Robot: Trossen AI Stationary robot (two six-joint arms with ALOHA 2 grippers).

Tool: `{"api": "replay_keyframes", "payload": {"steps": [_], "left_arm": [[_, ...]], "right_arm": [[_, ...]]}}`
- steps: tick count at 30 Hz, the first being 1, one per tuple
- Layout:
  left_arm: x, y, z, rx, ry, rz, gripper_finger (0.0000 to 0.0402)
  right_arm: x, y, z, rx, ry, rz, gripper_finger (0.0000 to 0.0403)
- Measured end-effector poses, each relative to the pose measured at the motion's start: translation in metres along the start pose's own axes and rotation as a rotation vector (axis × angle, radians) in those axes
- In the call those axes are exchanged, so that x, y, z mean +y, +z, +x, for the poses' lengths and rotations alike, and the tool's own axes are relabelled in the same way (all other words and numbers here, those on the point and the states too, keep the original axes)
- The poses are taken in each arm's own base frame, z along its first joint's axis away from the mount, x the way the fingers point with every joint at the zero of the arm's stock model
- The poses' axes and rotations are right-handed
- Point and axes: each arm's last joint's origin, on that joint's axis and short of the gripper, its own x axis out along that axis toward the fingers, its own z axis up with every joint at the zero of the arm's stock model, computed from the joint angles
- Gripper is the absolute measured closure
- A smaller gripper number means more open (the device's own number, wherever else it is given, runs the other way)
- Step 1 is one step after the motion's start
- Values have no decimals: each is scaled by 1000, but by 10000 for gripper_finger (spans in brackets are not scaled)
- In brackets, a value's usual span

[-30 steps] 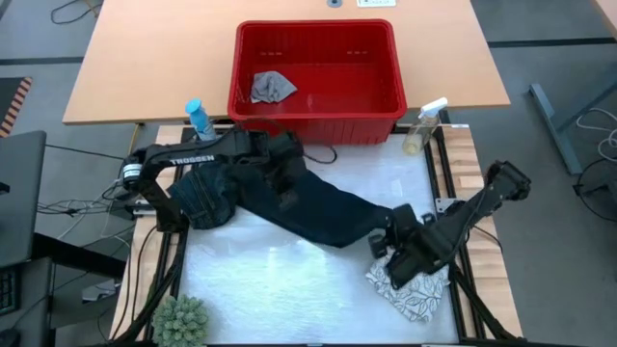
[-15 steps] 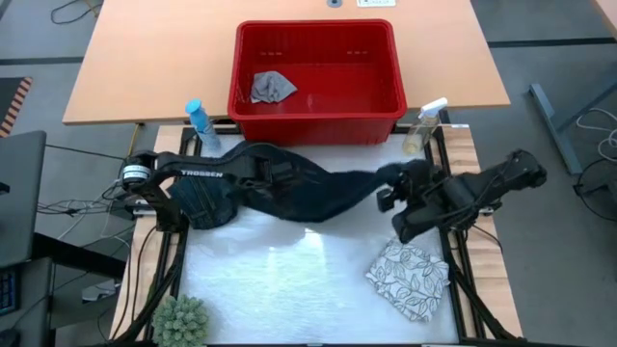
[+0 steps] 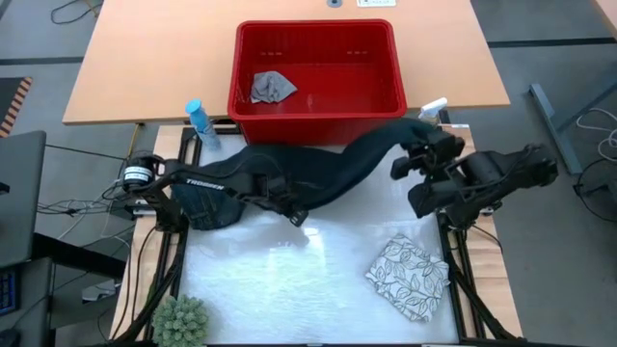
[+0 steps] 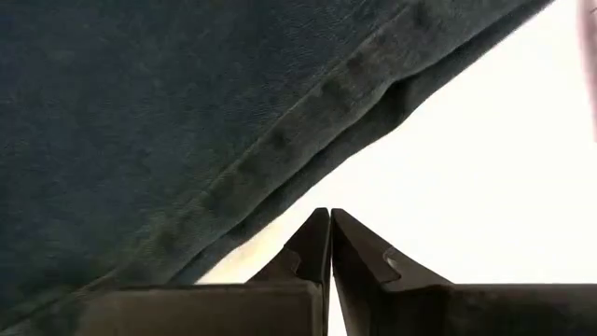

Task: Fold laundry
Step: Fold the dark blue pants

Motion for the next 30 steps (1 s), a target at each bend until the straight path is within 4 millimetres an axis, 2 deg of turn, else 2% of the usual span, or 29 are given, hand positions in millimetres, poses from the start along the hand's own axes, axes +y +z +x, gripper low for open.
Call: {"api": "replay_keyframes", "payload": {"steps": [3,7,11,13,16,22,25,30], "left_arm": [[-22,-1,-4,-124,-35,78,401],[-57,8,-21,-350,-43,182,401],[-70,13,-34,-499,97,225,401],[-68,11,-34,-519,173,226,401],[-57,8,-30,-461,249,181,401],[-32,-4,-4,-306,409,76,401],[-26,-8,15,-240,422,67,401],[-21,-26,59,-93,373,27,401]], "right_arm": [[-3,13,-3,-44,-5,-31,369],[-8,27,-3,-64,-21,-82,369],[-13,41,-3,-69,-38,-131,369],[-16,48,-3,-72,-51,-154,369],[-22,60,-3,-76,-65,-196,369],[-35,84,-11,-92,-57,-236,369],[-40,92,-14,-96,-53,-253,369],[-45,99,-16,-96,-45,-269,369]]}}
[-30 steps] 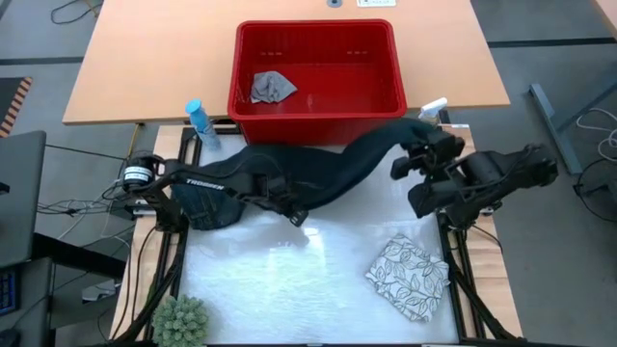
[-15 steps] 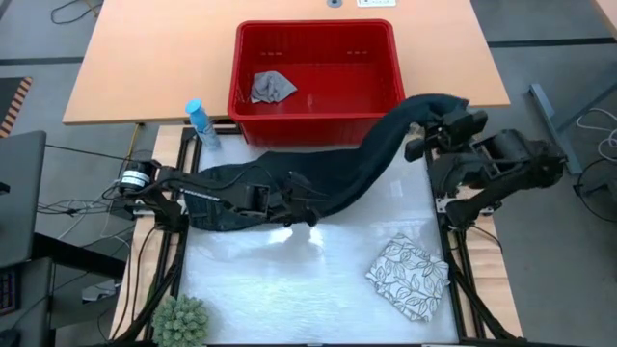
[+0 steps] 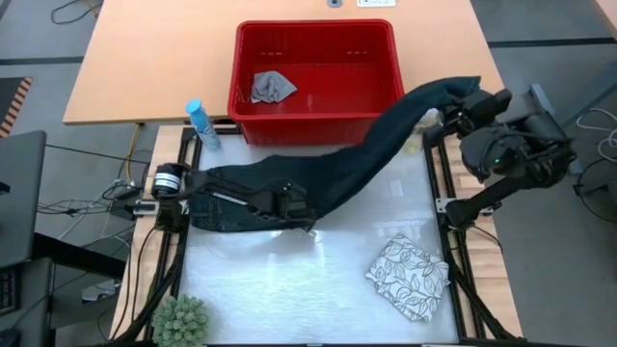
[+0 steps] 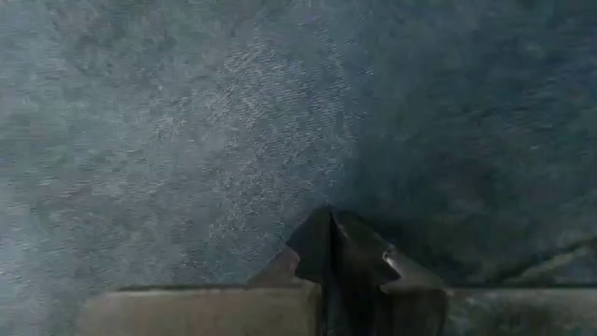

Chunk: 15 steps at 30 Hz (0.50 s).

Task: Fold laundry
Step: Fold the dark blue pants

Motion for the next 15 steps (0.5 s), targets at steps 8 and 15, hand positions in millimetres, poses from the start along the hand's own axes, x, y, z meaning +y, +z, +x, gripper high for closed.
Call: {"api": "replay_keyframes", "payload": {"steps": [8,15], "left_arm": [[-41,-32,12,146,-339,117,401],[-32,-30,-2,127,-245,171,401]], "right_arm": [[2,-1,0,29,44,-30,369],[14,-6,3,110,135,-69,369]]}}
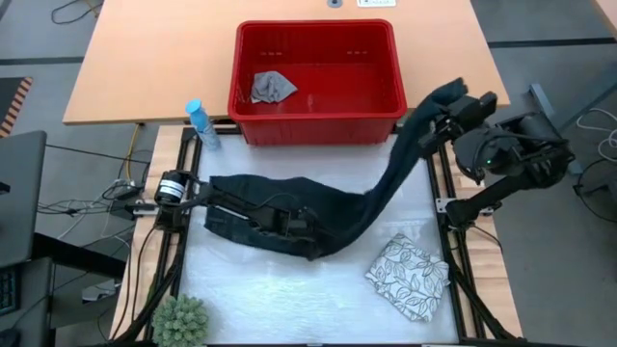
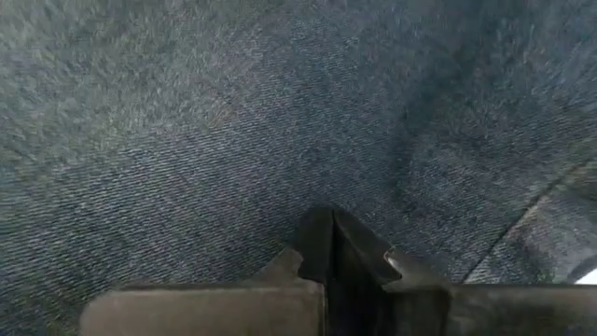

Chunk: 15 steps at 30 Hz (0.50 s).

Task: Fold laundry
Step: Fold the dark blue pants

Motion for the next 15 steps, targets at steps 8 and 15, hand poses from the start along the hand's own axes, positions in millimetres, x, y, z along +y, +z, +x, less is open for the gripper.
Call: {"api": "replay_keyframes", "payload": {"steps": [8,15], "left_arm": [[23,24,-6,-59,45,-43,401],[16,51,-56,-302,-46,-132,401]], "right_arm": [[30,-7,0,113,168,-110,369],[58,-10,-7,108,237,-164,369]]}}
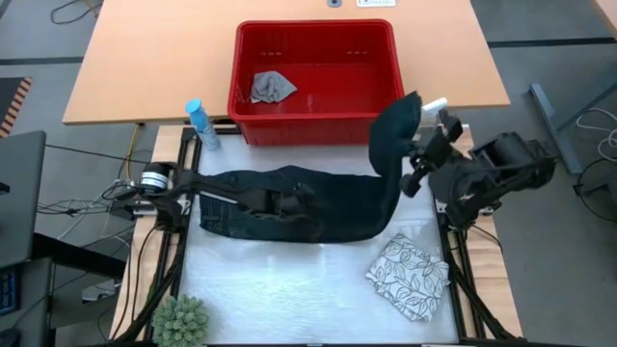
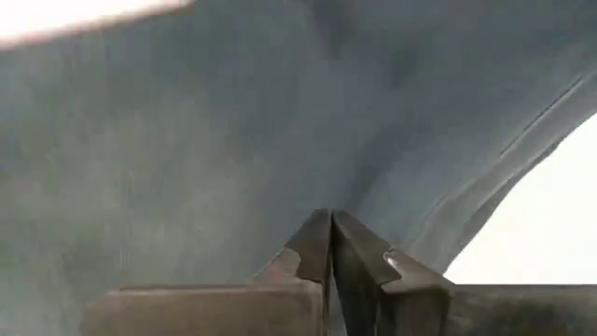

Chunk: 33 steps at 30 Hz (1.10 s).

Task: Fold laundry
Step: Fold the dark blue pants

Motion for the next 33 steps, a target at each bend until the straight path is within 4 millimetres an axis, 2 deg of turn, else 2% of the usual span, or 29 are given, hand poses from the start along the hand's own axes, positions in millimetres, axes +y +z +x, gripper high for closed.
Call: {"api": "replay_keyframes", "payload": {"steps": [3,5,10,16,19,24,27,33], "left_arm": [[-3,19,-27,-108,-27,-25,401],[-2,35,-55,-178,-59,-40,402],[16,71,-146,-370,-140,-101,401],[49,81,-246,-584,-190,-204,401],[65,77,-279,-653,-197,-247,401],[80,67,-307,-686,-202,-264,401],[81,64,-309,-671,-201,-253,401],[78,59,-307,-630,-208,-222,401]], "right_arm": [[16,5,4,-23,5,-44,369],[27,11,8,-57,-8,-73,369],[50,33,22,-145,17,-111,369],[85,55,55,-214,109,-195,369],[99,58,80,-205,182,-192,369],[138,55,134,-175,207,-247,369],[159,53,161,-196,211,-295,369],[187,45,212,-214,239,-313,369]]}}
